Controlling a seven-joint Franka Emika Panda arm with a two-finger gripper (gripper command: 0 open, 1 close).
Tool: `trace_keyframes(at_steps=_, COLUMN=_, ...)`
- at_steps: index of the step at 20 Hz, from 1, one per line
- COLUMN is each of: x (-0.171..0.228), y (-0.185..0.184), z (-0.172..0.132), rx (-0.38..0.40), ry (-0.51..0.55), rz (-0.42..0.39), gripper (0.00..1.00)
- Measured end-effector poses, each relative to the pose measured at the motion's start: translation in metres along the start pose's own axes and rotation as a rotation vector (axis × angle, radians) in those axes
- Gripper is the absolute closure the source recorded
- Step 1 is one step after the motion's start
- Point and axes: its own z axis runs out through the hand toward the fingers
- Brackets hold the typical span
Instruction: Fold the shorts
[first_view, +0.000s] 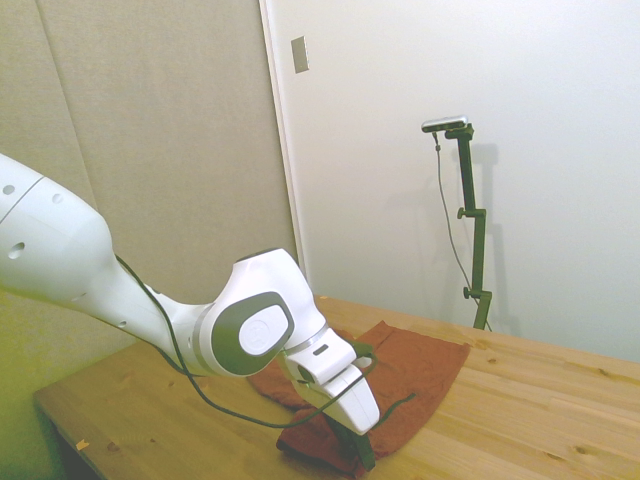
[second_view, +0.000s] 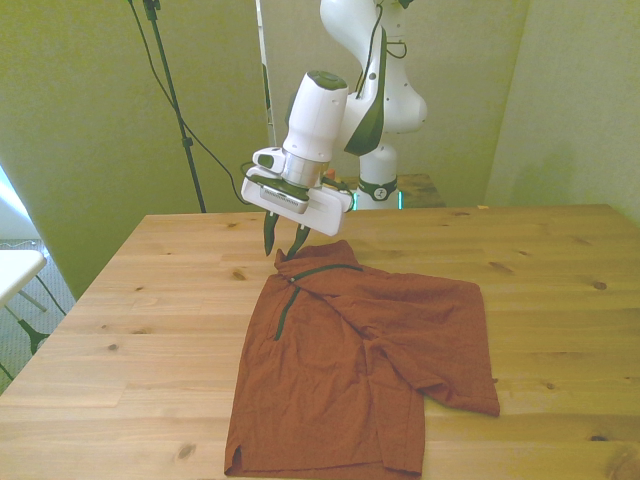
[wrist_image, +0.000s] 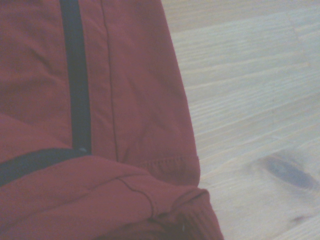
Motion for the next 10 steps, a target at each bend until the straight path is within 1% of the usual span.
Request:
trace_keyframes(at_steps=2, x=-0.005, y=-0.011, z=-0.028, rx=0.030, ry=0.064, rz=-0.074, gripper=0.00)
trace_keyframes(at_steps=3, x=-0.014, y=-0.021, z=-0.047, rx=0.052, ry=0.095, rz=-0.120, gripper=0.00)
trace_keyframes(at_steps=6, x=-0.059, y=-0.054, z=-0.089, rx=0.090, ry=0.183, rz=-0.286, gripper=0.00)
trace_keyframes(at_steps=8, x=-0.096, y=-0.076, z=-0.103, rx=0.098, ry=0.246, rz=-0.404, gripper=0.00)
trace_keyframes(at_steps=10, x=-0.140, y=-0.091, z=-0.102, rx=0.094, ry=0.311, rz=-0.517, gripper=0.00)
